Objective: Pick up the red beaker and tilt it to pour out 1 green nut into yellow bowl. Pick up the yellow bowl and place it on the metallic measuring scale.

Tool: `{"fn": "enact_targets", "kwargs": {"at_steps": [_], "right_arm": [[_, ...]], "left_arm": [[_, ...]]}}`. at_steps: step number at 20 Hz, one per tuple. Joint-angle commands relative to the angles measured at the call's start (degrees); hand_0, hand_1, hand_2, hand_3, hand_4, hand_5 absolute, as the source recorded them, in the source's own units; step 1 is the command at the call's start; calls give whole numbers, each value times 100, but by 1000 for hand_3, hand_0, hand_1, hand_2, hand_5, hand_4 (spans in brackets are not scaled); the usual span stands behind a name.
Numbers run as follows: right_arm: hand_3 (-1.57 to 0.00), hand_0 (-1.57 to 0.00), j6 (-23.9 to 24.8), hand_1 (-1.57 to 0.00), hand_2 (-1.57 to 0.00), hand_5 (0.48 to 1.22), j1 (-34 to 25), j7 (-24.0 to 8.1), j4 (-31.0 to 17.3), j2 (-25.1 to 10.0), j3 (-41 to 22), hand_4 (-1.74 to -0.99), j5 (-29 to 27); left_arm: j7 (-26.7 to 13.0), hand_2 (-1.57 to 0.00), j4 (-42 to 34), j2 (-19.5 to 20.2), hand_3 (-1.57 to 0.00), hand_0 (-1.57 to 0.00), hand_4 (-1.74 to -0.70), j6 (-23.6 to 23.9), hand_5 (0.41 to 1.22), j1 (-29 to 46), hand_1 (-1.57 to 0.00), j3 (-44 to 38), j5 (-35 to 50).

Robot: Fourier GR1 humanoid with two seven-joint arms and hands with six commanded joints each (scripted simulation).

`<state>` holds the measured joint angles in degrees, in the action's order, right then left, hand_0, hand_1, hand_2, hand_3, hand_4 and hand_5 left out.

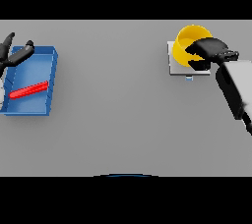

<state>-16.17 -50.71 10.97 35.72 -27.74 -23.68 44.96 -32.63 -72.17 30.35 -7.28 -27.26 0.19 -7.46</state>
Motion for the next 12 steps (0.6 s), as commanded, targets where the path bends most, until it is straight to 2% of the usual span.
{"fn": "enact_targets", "kwargs": {"at_steps": [1, 3, 5, 8, 12], "right_arm": [[-576, -946, -19, -811, -708, 965, 21, -40, -23, 29, 36, -1535, -42], [-391, -605, -121, -556, -470, 890, 62, -97, -13, 26, 66, -1496, -97], [-258, -387, -187, -380, -300, 847, 37, -112, 26, 29, 64, -1476, -111], [-131, -198, -203, -194, -153, 817, -7, -113, -32, -3, -13, -1435, -15], [-53, -80, -349, -79, -62, 787, 4, -150, -9, -52, -51, -1395, 0]], "left_arm": [[-22, 1, 11, 0, 1, 1, -835, -24, 768, -34, 1, -12, 27], [75, 1, -4, -14, 1, 1, -840, -11, 764, 37, 1, -48, 74], [62, 1, 69, 3, 1, 1, -831, -3, 754, 13, 1, -35, 22], [25, 1, 22, 6, 1, 1, -835, 1, 752, -11, 1, -48, 41], [-80, 1, 7, 21, 1, 1, -833, -3, 760, -64, 1, -24, 10]]}}
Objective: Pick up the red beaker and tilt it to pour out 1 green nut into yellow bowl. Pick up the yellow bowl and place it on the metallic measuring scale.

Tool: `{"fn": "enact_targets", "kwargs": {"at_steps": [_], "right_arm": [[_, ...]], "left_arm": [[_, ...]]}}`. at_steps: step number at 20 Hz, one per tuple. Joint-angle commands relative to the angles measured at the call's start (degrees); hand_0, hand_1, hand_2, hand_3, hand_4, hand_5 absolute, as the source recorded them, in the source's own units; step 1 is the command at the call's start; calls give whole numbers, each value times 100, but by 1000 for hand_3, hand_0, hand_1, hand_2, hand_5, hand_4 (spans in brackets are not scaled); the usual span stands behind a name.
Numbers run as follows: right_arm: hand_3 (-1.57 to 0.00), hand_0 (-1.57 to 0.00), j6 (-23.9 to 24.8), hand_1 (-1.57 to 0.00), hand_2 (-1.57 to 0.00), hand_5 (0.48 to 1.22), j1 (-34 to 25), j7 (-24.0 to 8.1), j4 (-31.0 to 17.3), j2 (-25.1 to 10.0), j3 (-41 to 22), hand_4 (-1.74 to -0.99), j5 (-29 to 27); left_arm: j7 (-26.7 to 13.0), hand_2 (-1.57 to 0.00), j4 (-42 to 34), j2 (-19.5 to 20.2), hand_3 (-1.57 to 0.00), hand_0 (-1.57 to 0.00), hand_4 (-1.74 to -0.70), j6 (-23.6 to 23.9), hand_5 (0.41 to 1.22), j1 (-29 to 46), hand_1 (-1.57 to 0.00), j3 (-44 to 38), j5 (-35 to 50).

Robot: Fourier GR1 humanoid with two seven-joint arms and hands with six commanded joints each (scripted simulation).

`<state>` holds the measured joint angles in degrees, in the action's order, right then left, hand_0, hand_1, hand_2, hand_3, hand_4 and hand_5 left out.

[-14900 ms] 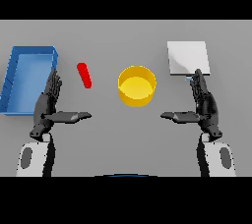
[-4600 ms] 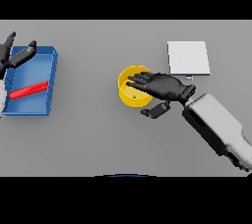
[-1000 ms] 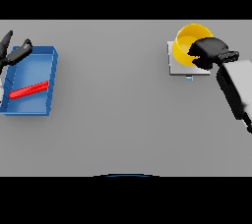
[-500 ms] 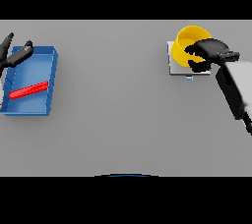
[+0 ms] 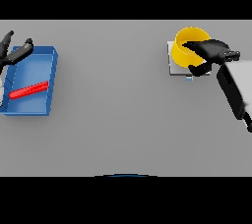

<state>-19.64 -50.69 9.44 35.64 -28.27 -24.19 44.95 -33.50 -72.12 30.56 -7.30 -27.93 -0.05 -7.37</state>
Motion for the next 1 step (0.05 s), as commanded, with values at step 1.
{"fn": "enact_targets", "kwargs": {"at_steps": [1], "right_arm": [[-42, -64, -20, -63, -50, 779, 23, -23, 32, 9, 5, -1390, -17]], "left_arm": [[90, 1, 26, 16, 1, 1, -833, -5, 760, 21, 1, -32, 22]]}}
